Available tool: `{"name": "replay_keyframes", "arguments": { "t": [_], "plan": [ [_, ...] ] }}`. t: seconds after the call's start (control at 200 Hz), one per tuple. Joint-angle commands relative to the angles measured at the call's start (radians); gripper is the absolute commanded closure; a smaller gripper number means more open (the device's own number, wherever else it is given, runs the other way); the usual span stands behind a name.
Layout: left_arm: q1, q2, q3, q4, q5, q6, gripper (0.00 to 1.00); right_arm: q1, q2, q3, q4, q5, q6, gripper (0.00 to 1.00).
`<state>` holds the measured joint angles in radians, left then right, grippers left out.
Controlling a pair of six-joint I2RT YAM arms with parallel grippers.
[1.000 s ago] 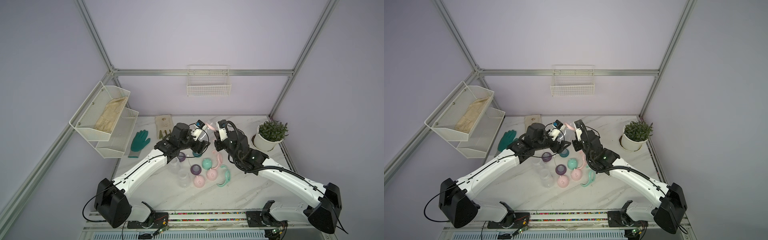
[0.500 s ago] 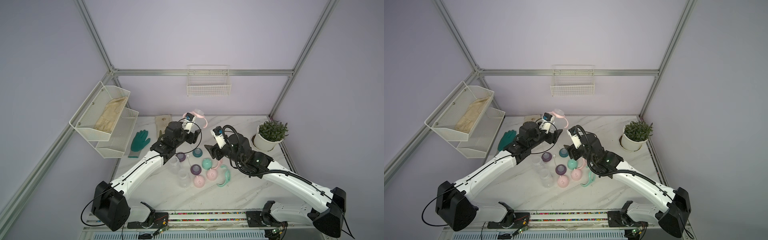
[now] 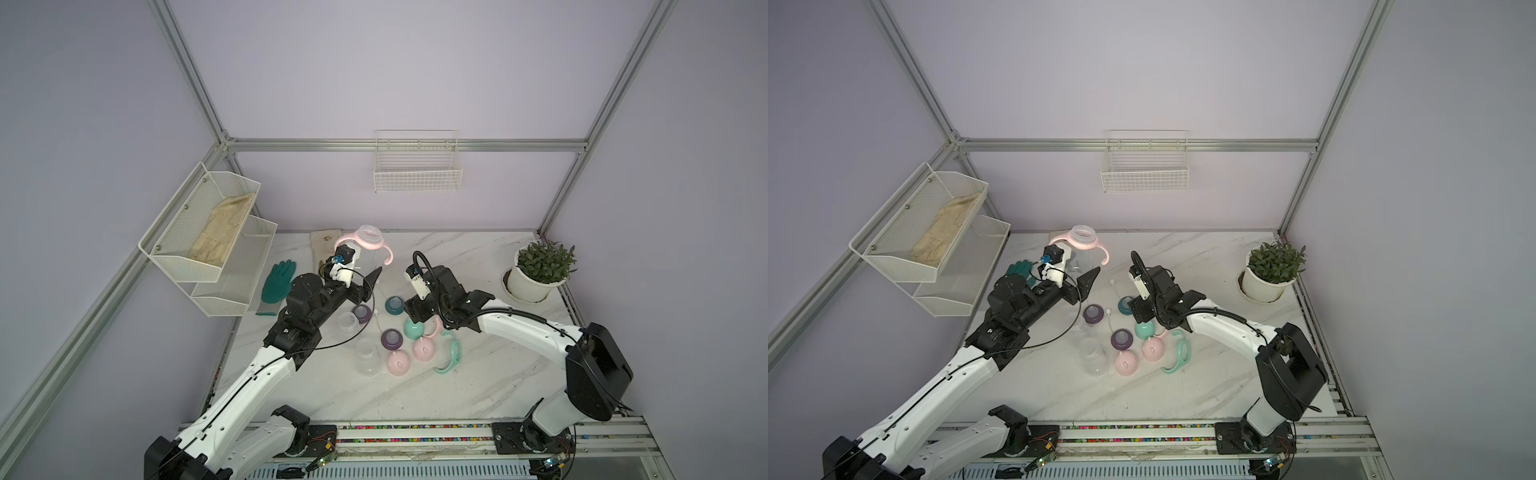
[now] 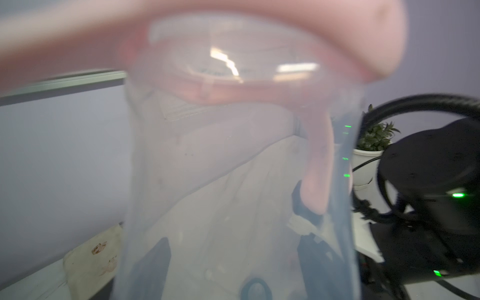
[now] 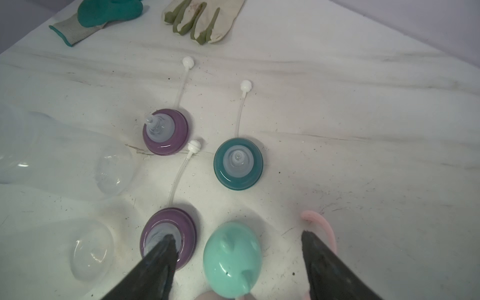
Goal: Assemble the baby bottles
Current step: Pick up the nipple from the center of the board.
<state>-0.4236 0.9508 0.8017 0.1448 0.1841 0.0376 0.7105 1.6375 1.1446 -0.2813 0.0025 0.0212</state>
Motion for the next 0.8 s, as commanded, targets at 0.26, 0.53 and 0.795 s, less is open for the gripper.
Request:
{"name": "replay_keyframes", "arguments": {
  "t": [0.26, 0.53, 0.795],
  "plan": [
    [0.016, -0.152, -0.096, 0.143, 0.351, -0.028, 1.0, -0.035, 0.165, 0.139, 0.021, -0.066, 0.058, 0.19],
    [0.019, -0.189, -0.096, 0.132, 0.34, -0.035, 1.0, -0.029, 0.16, 0.143, -0.065, -0.149, 0.035, 0.26],
    [0.021, -0.178, -0.081, 0.107, 0.324, -0.028, 1.0, 0.067, 0.194, 0.152, -0.177, -0.201, -0.042, 0.25]
  ]
}}
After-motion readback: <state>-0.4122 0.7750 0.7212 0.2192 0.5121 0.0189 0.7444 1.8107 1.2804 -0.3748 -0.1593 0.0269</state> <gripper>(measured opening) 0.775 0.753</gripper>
